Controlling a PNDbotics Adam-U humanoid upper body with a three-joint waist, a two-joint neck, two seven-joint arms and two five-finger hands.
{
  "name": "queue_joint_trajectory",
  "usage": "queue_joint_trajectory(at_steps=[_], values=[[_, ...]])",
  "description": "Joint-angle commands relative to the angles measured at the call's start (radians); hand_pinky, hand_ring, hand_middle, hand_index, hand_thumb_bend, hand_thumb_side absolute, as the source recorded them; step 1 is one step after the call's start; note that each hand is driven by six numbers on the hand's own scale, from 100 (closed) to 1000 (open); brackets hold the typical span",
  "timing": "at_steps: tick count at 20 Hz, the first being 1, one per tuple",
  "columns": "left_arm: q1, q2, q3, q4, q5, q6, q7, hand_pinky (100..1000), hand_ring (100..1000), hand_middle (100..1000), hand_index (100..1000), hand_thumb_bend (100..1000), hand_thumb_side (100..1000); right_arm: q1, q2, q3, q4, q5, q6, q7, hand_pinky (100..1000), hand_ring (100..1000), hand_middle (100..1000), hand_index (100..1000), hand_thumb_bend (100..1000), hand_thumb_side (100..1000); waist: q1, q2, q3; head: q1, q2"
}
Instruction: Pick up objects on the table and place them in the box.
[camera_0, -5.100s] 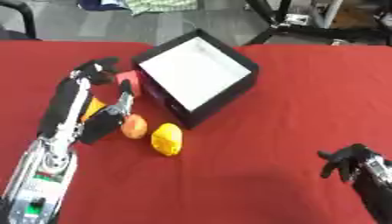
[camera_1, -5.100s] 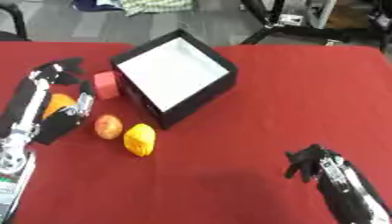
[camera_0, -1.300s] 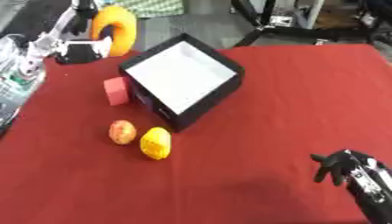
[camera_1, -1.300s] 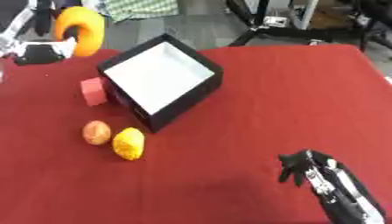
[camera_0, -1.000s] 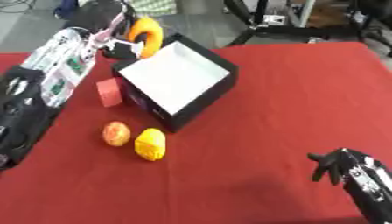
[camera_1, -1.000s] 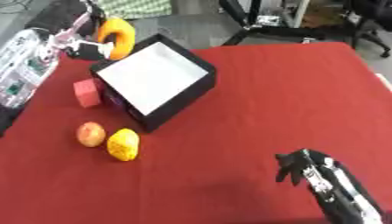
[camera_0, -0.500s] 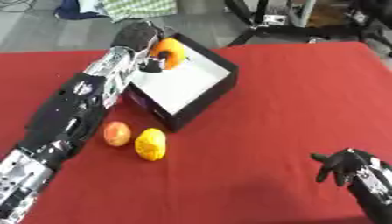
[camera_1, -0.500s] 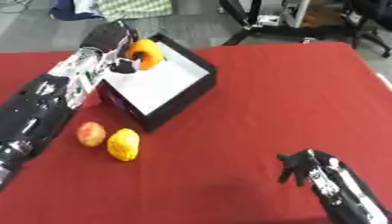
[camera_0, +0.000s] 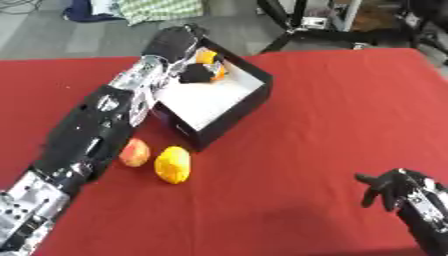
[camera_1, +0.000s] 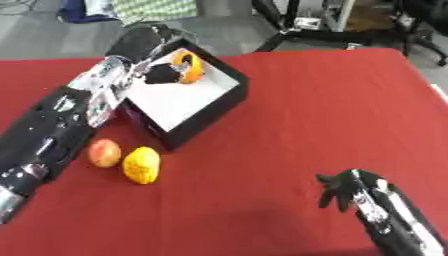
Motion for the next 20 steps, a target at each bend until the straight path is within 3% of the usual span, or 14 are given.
queue_joint_trajectory(at_steps=[1, 4, 9, 11, 14, 20], values=[[0.015, 0.133, -0.015, -0.212, 0.095, -0.019, -0.074, 798, 691, 736, 923, 100, 639, -0.005, -0.002, -0.013, -0.025, 0.000, 0.002, -0.010, 896, 468, 265, 568, 100, 657, 0.002, -0.004, 0.007, -0.006, -0.002], [0.081, 0.273, -0.005, -0.465, 0.201, -0.017, -0.212, 806, 692, 736, 905, 100, 641, -0.004, -0.005, -0.016, -0.025, 0.008, 0.002, -0.015, 896, 468, 264, 568, 100, 643, 0.007, -0.006, 0.010, -0.016, -0.002], [0.249, 0.468, 0.071, -0.816, 0.349, -0.026, -0.493, 839, 729, 778, 927, 100, 767, -0.002, -0.007, -0.021, -0.025, 0.017, -0.001, -0.024, 896, 468, 264, 568, 100, 645, 0.013, -0.002, 0.018, -0.030, -0.002], [0.307, 0.507, 0.091, -0.857, 0.371, -0.036, -0.577, 840, 735, 782, 933, 106, 812, -0.002, -0.008, -0.022, -0.025, 0.018, -0.004, -0.025, 895, 468, 263, 568, 100, 634, 0.013, -0.003, 0.018, -0.040, -0.002], [0.389, 0.536, 0.107, -0.869, 0.386, -0.046, -0.633, 838, 736, 783, 933, 118, 831, -0.001, -0.009, -0.025, -0.025, 0.018, -0.008, -0.028, 895, 468, 263, 567, 100, 631, 0.013, -0.003, 0.020, -0.051, -0.002], [0.506, 0.540, 0.097, -0.857, 0.287, -0.003, -0.698, 837, 747, 793, 931, 217, 838, 0.000, -0.012, -0.023, -0.025, 0.020, -0.009, -0.028, 895, 468, 263, 567, 100, 626, 0.014, -0.004, 0.026, -0.056, -0.002]])
